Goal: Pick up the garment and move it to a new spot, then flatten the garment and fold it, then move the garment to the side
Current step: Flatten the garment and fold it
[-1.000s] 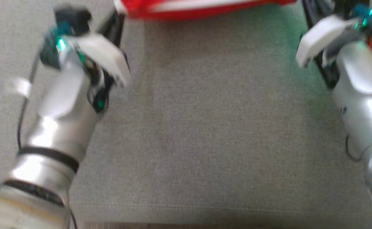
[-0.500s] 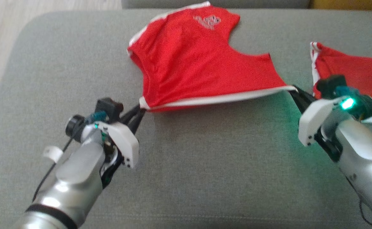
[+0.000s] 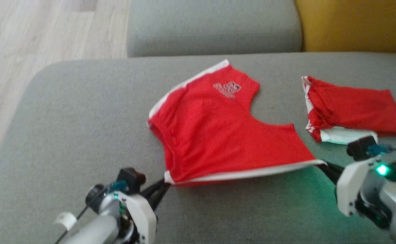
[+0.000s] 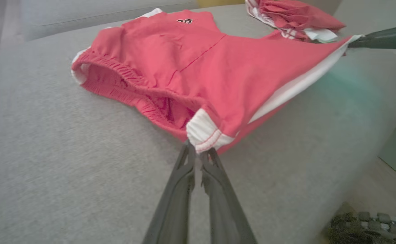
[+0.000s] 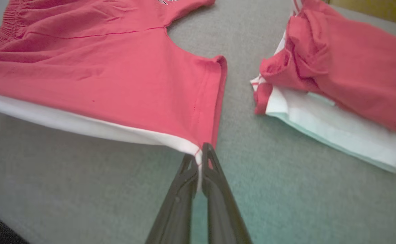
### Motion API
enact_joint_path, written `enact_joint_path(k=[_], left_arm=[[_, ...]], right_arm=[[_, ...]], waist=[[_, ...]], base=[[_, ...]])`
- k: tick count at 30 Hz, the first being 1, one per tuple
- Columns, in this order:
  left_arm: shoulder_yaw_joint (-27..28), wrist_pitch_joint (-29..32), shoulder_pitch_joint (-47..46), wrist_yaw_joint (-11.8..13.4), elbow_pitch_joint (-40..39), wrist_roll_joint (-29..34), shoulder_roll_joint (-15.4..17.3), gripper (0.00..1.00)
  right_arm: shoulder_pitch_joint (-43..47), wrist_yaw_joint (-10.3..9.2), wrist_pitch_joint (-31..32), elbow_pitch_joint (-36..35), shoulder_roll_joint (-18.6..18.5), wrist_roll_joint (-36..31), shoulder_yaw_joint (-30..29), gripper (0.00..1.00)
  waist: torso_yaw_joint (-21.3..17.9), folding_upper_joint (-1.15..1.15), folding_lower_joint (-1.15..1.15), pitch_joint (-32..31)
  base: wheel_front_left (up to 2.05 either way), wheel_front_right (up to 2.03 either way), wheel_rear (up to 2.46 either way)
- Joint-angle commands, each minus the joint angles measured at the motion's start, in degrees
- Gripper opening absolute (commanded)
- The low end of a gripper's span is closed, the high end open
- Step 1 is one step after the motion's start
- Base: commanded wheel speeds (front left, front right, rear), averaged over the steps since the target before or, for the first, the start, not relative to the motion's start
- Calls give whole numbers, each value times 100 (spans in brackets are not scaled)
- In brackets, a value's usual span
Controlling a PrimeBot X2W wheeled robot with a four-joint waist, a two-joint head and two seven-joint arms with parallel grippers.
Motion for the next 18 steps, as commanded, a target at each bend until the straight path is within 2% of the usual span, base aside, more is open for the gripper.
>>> enact_joint_path(k=[1, 6, 7, 9, 13, 18], left_arm=[[195, 96, -81, 105, -398, -78, 295, 0], [89, 609, 554, 404, -1663, -208, 780, 0], [89, 609, 554, 404, -1663, -208, 780, 0], [43, 822, 773, 514, -2153, -258, 982, 0], [55, 1105, 1038, 757, -2985, -349, 1282, 0], [255, 1210, 926, 1021, -3487, -334, 1451, 0]], right_arm=[[101, -6, 111, -257, -354, 146, -7, 0], [713, -6, 625, -1031, -949, 508, -51, 0], [713, -6, 625, -1031, -949, 508, -51, 0], [969, -6, 844, -1369, -1193, 624, -95, 0], [1320, -6, 1096, -1963, -1607, 787, -413, 0], [1265, -6, 1193, -2326, -1771, 488, -995, 0]], waist=[[-54, -1, 0, -121], [-62, -1, 0, -232], [-62, -1, 0, -232], [-49, -1, 0, -258], [-11, -1, 0, -269], [76, -1, 0, -176]], base=[[0, 0, 0], [0, 0, 0], [0, 0, 0], [0, 0, 0], [0, 0, 0], [0, 0, 0]])
